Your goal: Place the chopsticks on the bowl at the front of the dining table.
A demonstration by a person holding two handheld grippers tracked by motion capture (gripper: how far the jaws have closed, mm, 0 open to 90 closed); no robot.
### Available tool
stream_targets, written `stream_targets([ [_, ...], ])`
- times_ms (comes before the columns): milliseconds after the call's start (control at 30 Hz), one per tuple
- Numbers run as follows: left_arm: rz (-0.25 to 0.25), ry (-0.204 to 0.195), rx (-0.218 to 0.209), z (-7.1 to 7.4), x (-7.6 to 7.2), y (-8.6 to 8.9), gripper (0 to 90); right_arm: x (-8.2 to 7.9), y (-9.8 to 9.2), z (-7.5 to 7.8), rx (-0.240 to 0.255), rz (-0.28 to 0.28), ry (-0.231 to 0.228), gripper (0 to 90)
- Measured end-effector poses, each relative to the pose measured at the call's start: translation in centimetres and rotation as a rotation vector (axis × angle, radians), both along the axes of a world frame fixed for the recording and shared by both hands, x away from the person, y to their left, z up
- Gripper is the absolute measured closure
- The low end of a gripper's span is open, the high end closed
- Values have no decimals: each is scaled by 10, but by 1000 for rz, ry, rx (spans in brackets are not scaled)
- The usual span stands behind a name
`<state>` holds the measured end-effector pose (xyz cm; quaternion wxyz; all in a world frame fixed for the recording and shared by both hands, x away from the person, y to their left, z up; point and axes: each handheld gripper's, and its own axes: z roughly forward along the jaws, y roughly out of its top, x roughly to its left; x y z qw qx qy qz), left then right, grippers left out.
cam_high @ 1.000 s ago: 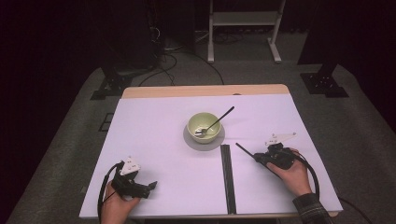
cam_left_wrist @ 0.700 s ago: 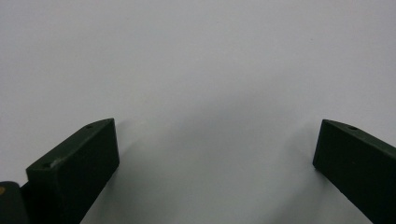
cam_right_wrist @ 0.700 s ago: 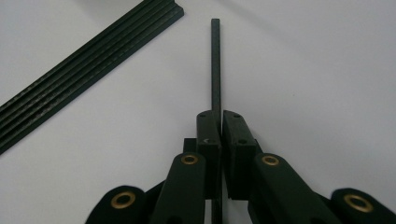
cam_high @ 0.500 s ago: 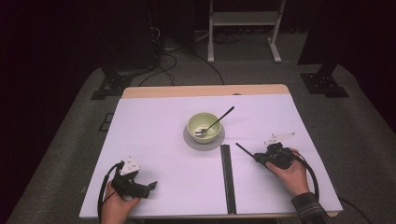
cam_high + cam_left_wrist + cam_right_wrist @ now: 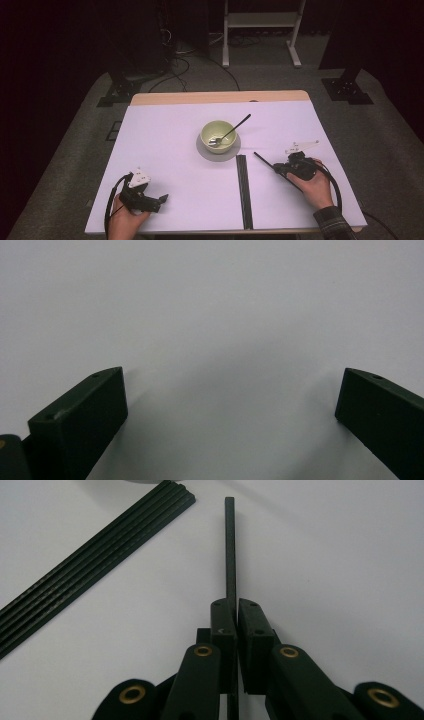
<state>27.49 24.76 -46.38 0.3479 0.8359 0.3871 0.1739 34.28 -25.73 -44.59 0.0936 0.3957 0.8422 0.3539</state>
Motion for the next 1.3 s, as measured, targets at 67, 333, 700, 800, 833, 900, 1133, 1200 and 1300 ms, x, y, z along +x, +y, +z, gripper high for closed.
stream_targets([
  [67, 0, 0, 0, 0, 0, 0, 0, 0, 0, 1, 1, -1, -1, 860],
  [333, 0, 0, -1, 0, 0, 0, 0, -2, -1, 11, 17, -5, -12, 860],
  [700, 0, 0, -1, 0, 0, 0, 0, -3, 6, 20, 21, 2, -14, 860],
  [800, 0, 0, -1, 0, 0, 0, 0, -3, 6, 22, 23, 3, -15, 860],
  [833, 0, 0, 0, 0, 0, 0, 0, -3, 6, 22, 24, 4, -17, 860],
  [900, 0, 0, -1, 0, 0, 0, 0, -3, 6, 23, 23, 2, -17, 860],
  [1133, 0, 0, -1, 0, 0, 0, 0, -4, 7, 31, 37, 3, -26, 860],
  [1200, 0, 0, -1, 0, 0, 0, 0, -4, 8, 33, 38, 4, -26, 860],
  [1300, 0, -1, -1, 0, 0, 0, 0, -5, 9, 35, 48, 10, -26, 860],
])
